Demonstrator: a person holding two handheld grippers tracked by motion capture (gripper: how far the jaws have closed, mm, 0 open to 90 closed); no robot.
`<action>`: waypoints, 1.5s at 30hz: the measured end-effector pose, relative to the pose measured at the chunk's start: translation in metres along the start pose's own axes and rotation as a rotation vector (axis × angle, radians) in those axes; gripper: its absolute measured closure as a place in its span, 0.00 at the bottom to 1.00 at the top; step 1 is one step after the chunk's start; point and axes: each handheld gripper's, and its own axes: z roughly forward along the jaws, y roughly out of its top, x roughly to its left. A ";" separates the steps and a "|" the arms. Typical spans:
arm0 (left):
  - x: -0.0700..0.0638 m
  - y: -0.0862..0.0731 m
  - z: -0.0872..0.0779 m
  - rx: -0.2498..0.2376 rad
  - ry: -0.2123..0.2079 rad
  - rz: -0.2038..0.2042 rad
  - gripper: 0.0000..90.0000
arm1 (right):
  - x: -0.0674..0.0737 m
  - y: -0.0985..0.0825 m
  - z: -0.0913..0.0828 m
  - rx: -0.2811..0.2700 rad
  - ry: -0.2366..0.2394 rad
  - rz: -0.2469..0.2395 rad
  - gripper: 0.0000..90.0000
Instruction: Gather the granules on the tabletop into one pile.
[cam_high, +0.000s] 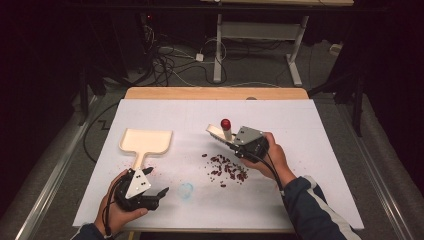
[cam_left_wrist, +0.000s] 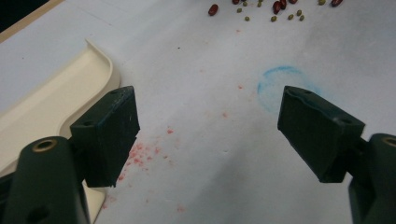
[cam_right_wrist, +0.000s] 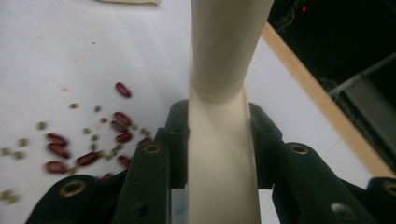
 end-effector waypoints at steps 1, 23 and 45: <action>0.000 0.000 0.001 0.002 -0.003 -0.003 0.22 | -0.002 0.001 0.006 -0.005 -0.006 -0.026 0.75; -0.001 -0.003 0.002 0.029 -0.009 -0.014 0.22 | 0.037 -0.023 0.001 -0.165 0.270 -0.242 0.75; -0.001 0.000 0.000 0.013 -0.004 -0.009 0.22 | 0.022 -0.014 -0.050 -0.198 0.121 -0.026 0.75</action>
